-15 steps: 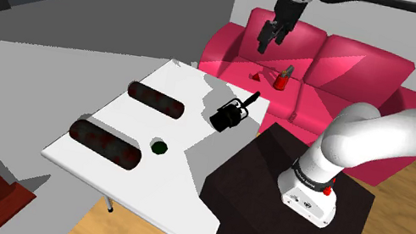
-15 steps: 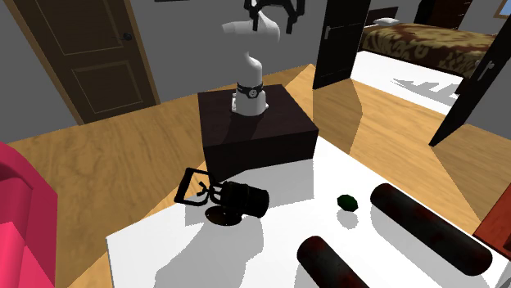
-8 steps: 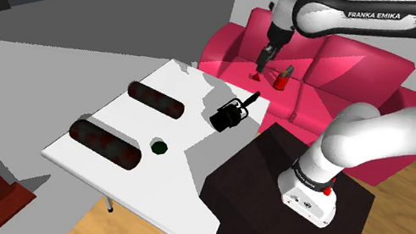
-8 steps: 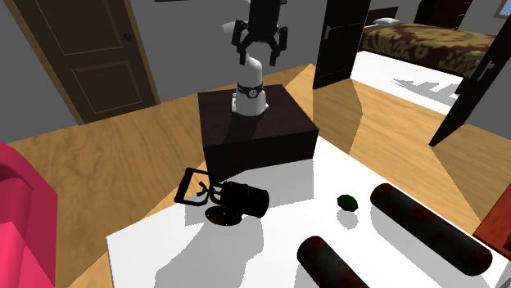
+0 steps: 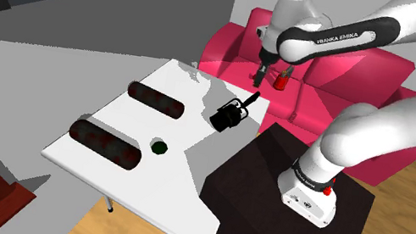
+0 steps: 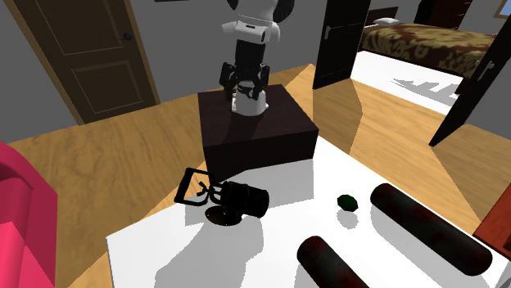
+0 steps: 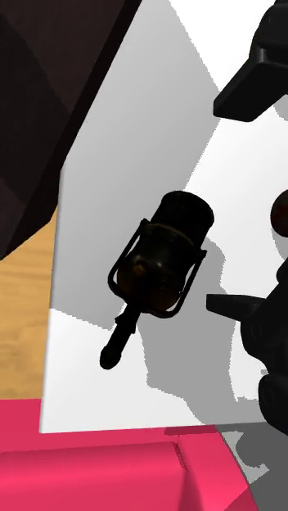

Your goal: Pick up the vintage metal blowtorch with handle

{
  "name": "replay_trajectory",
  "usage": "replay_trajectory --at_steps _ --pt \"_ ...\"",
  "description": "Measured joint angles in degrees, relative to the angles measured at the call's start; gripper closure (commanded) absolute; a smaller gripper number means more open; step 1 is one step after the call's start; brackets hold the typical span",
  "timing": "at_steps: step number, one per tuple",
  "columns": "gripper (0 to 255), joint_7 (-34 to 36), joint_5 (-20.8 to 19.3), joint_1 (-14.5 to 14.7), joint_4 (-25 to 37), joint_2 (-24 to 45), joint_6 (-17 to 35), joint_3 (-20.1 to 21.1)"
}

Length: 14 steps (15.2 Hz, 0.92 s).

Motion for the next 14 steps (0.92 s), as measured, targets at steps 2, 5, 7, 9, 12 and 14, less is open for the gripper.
replay_trajectory --at_steps 2,5,7,9,12,14 --pt "0 -2.6 -2.6 -0.7 -0.5 3.7 4.3 -1.7" --pt "0 -5.4 -6.5 -1.7 -0.6 10.7 11.5 -3.5" --pt "0 -7.6 -9.7 -3.0 -0.7 15.2 16.5 -5.1" --pt "0 -9.0 -12.4 -3.7 0.9 21.2 21.2 -6.1" --pt "0 -10.2 -16.8 -4.8 3.4 29.1 27.1 -7.0" --pt "0 -10.6 -20.5 -5.8 5.8 35.5 31.5 -8.1"
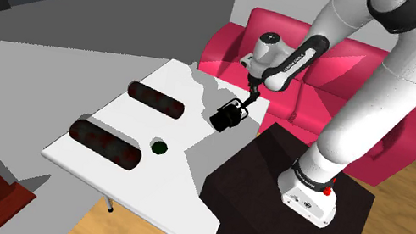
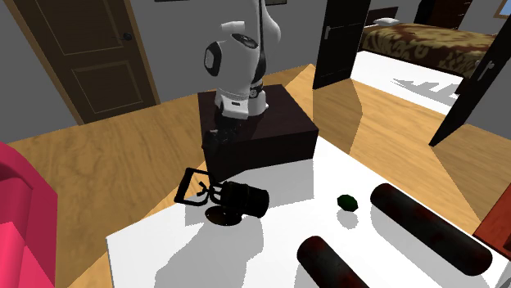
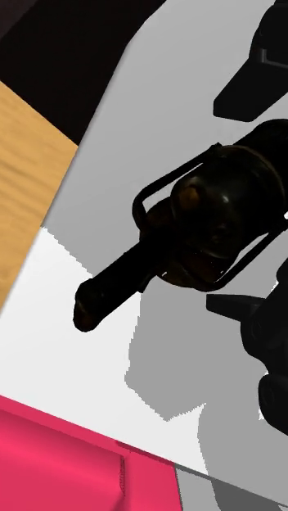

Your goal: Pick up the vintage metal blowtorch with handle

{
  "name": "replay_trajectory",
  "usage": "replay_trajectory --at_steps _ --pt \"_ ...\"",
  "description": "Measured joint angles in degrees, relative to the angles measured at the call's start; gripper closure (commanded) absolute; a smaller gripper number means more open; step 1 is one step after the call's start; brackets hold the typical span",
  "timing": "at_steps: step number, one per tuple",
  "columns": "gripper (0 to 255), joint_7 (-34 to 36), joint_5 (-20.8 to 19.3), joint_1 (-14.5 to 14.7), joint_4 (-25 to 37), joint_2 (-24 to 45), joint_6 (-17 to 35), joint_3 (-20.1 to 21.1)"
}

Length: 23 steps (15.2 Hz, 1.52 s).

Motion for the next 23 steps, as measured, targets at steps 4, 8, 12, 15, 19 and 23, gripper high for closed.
replay_trajectory --at_steps 4,8,12,15,19,23 --pt "0 0.4 -7.4 -1.0 5.1 10.5 6.6 -2.0" --pt "0 3.3 -11.6 -0.2 7.4 15.9 10.1 -4.0" --pt "0 7.6 -14.9 1.7 9.1 20.4 13.1 -6.1" --pt "255 8.4 -15.3 2.1 9.5 21.3 13.7 -6.5" --pt "255 8.5 -15.4 2.1 9.6 21.3 13.7 -6.5" --pt "255 8.5 -15.4 2.1 9.5 21.3 13.7 -6.6"
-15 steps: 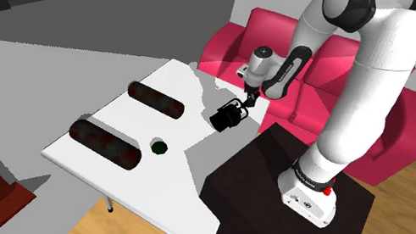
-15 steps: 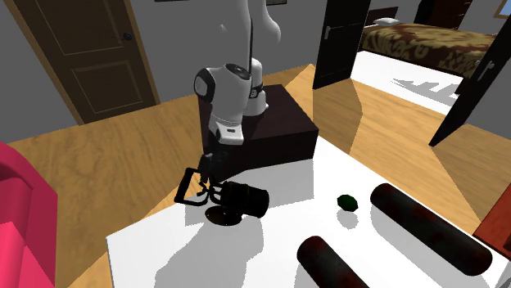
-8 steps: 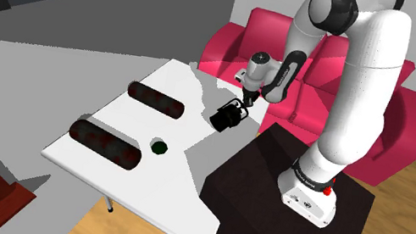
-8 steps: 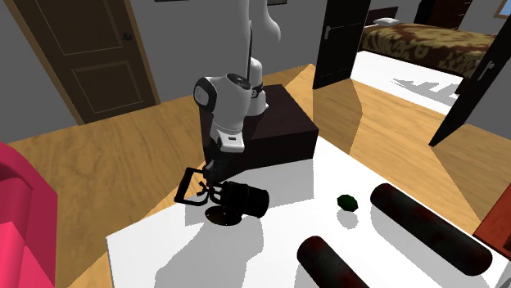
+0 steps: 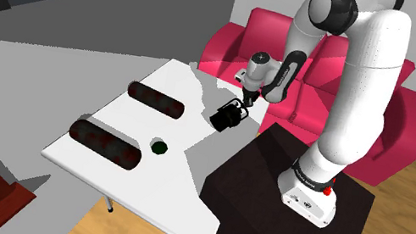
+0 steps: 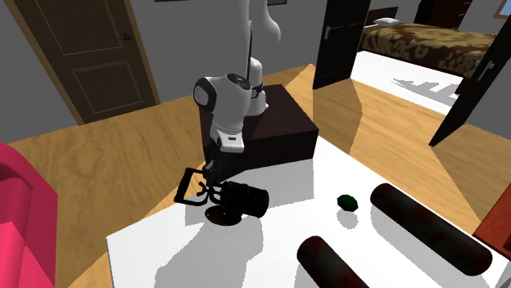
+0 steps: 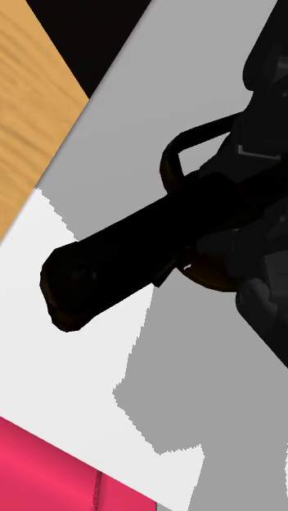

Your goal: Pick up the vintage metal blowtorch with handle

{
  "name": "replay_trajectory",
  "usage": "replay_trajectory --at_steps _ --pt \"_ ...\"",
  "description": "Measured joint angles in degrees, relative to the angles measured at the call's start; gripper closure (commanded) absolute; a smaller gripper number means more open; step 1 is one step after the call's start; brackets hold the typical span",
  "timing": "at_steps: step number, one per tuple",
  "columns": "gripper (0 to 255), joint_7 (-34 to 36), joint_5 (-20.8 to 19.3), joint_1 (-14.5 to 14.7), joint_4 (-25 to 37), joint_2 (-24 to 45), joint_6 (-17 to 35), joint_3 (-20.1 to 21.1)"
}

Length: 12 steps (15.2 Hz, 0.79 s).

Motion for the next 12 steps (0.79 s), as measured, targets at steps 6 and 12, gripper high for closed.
replay_trajectory --at_steps 6,12 --pt "255 -5.1 3.6 -2.3 -2.3 -5.5 -3.7 2.7" --pt "255 -11.8 9.4 -4.4 -4.1 -11.9 -8.4 5.8"
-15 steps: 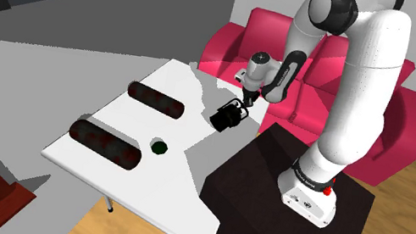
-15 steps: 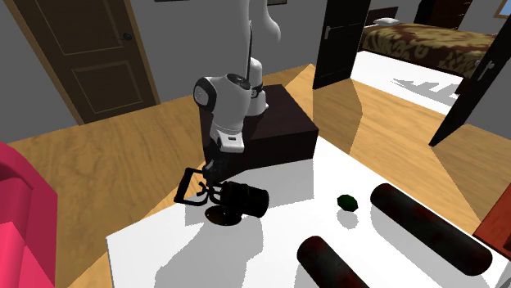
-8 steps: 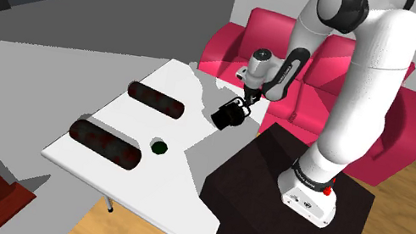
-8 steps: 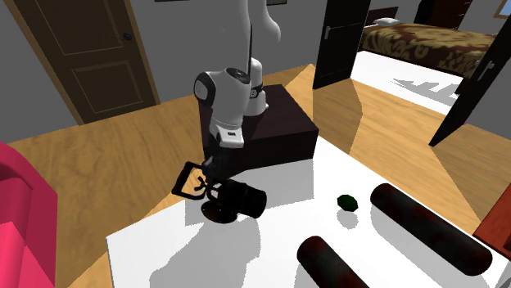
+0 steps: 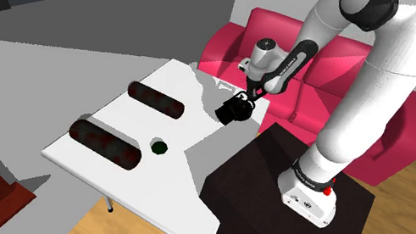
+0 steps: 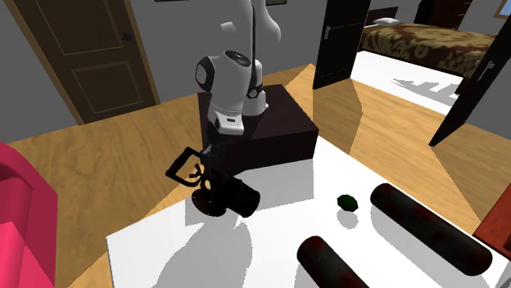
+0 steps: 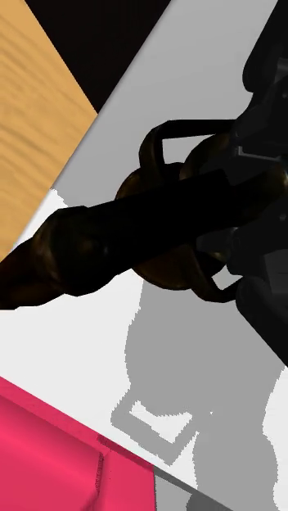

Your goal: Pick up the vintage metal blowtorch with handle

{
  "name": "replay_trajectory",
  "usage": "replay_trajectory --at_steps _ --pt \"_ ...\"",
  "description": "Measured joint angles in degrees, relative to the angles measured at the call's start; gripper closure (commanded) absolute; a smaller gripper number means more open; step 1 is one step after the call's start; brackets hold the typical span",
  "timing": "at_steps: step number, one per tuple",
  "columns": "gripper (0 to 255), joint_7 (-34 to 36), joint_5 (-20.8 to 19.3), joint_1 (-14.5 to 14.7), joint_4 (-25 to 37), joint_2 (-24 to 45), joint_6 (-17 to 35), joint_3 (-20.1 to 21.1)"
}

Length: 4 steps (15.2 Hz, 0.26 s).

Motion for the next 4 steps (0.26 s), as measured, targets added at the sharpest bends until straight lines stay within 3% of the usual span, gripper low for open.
replay_trajectory --at_steps 4 --pt "255 -3.2 2.8 -0.6 -0.8 -3.2 -2.3 0.9"
